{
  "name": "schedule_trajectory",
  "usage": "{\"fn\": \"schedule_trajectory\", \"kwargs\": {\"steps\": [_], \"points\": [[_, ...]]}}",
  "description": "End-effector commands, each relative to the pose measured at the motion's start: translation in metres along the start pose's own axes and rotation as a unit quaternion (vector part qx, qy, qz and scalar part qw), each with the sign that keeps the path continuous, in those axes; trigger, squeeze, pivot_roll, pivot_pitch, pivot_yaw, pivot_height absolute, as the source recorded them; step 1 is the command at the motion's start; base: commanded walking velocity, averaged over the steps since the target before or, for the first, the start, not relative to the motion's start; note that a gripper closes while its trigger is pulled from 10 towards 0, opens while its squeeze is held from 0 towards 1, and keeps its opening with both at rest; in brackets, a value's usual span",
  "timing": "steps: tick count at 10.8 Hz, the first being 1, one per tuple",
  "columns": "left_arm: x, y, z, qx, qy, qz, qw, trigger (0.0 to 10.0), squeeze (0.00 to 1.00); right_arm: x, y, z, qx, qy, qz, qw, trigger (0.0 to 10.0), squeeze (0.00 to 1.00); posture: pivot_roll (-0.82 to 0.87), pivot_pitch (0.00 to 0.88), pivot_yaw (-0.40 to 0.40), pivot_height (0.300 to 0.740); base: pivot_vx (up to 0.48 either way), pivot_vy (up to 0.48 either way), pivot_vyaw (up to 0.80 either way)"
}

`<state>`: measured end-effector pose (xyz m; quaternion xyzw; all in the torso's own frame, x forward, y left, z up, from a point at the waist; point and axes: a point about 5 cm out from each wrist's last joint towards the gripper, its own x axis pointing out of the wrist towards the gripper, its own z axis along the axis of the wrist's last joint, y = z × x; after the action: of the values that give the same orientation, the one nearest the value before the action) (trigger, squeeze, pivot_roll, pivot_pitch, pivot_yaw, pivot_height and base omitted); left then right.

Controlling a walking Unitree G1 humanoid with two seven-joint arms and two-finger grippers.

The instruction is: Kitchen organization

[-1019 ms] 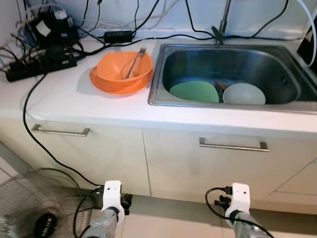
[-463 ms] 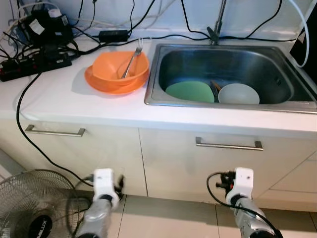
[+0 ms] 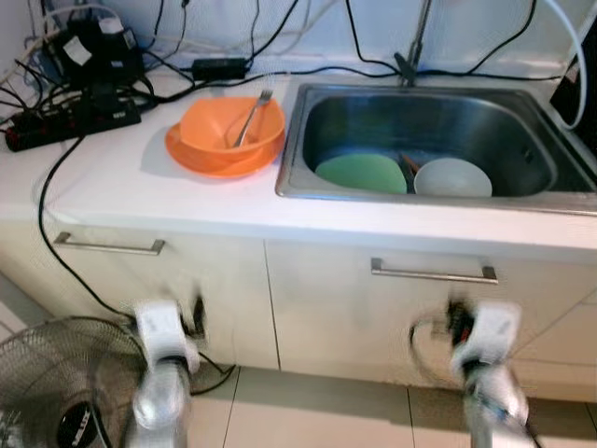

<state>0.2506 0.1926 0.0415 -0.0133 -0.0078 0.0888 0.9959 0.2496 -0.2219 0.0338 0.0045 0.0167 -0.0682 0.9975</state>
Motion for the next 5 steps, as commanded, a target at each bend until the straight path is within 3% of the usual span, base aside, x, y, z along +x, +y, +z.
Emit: {"fn": "schedule_trajectory", "kwargs": {"steps": [1, 3, 4, 5], "points": [[0.007, -0.005, 0.019, 0.005, -0.033, -0.001, 0.999, 10.0, 0.00, 0.008, 0.005, 0.020, 0.011, -0.037, -0.001, 0.999, 10.0, 0.00, 0.04, 0.000, 0.069, 0.740, 0.000, 0.000, 0.00], [0.020, -0.020, 0.055, 0.011, -0.090, -0.025, 0.996, 10.0, 0.00, 0.027, 0.021, 0.066, 0.031, -0.111, 0.003, 0.993, 10.0, 0.00, 0.04, 0.000, 0.072, 0.740, 0.000, 0.000, 0.00], [0.027, -0.028, 0.076, -0.017, -0.109, -0.030, 0.993, 10.0, 0.00, 0.035, 0.028, 0.095, 0.039, -0.148, 0.005, 0.988, 10.0, 0.00, 0.03, 0.000, 0.073, 0.740, 0.000, 0.000, 0.00], [0.034, -0.038, 0.093, -0.013, -0.136, -0.055, 0.989, 10.0, 0.00, 0.044, 0.039, 0.116, 0.058, -0.167, 0.016, 0.984, 10.0, 0.00, 0.03, 0.000, 0.074, 0.740, 0.000, 0.000, 0.00]]}}
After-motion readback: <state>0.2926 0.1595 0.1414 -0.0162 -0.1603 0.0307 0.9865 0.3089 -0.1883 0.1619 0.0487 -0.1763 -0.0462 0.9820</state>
